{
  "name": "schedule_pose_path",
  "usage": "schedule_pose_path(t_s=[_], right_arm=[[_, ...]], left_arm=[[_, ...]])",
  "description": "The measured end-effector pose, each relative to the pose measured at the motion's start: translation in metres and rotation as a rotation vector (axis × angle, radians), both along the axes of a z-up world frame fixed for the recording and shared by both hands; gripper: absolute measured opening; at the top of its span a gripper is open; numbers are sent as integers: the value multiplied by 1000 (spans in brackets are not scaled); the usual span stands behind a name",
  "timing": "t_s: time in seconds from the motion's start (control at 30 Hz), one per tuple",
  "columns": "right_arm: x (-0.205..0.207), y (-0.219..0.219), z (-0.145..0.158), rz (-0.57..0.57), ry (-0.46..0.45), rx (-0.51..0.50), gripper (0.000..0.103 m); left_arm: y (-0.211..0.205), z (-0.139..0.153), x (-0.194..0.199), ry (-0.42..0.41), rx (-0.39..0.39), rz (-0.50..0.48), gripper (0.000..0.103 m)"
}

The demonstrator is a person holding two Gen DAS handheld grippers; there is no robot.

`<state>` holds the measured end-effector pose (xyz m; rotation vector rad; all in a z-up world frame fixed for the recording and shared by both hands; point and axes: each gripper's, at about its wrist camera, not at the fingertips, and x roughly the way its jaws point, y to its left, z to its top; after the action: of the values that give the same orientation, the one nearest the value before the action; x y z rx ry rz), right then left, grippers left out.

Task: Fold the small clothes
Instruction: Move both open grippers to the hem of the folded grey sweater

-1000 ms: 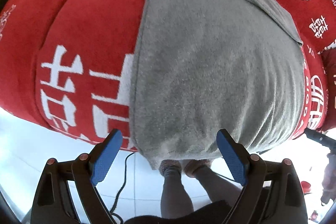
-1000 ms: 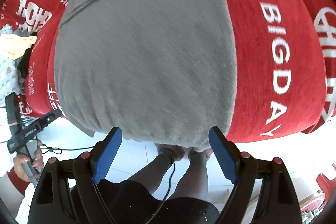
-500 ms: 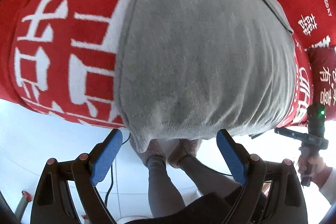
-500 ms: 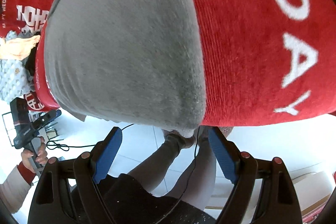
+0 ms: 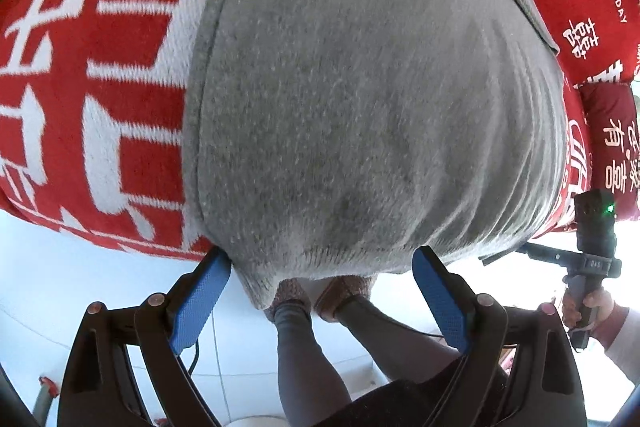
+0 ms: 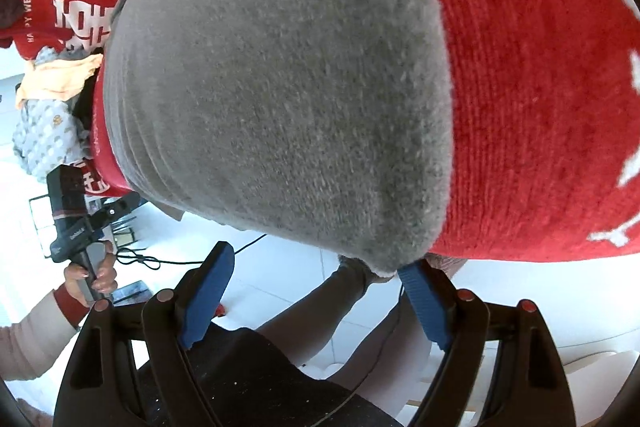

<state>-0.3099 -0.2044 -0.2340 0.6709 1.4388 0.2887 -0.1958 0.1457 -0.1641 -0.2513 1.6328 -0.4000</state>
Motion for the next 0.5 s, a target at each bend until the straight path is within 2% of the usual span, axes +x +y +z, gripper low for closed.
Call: schedule_pose_path(t_s=[0.13, 0.23, 0.27, 0.43, 0.47, 0.5], right_arm=[[0, -5, 4, -16, -3, 39, 82], [-2, -6, 13, -37, -32, 99, 81], [-1, -5, 15, -33, -36, 101, 81], [2, -7, 3, -54, -6, 93, 79], [2, -7, 1, -62, 7, 98, 75], [2, -8, 0, -68, 19, 96, 65]], left_arm=[[-3, 2, 0, 15, -39, 17, 92], [-7, 15, 1, 6, -126, 22, 92], [-9, 17, 1, 0, -133, 14, 92], [-16, 11, 5, 3, -108, 5, 91], [-17, 11, 5, 3, -101, 8, 87], [-18, 11, 4, -3, -82, 3, 80]])
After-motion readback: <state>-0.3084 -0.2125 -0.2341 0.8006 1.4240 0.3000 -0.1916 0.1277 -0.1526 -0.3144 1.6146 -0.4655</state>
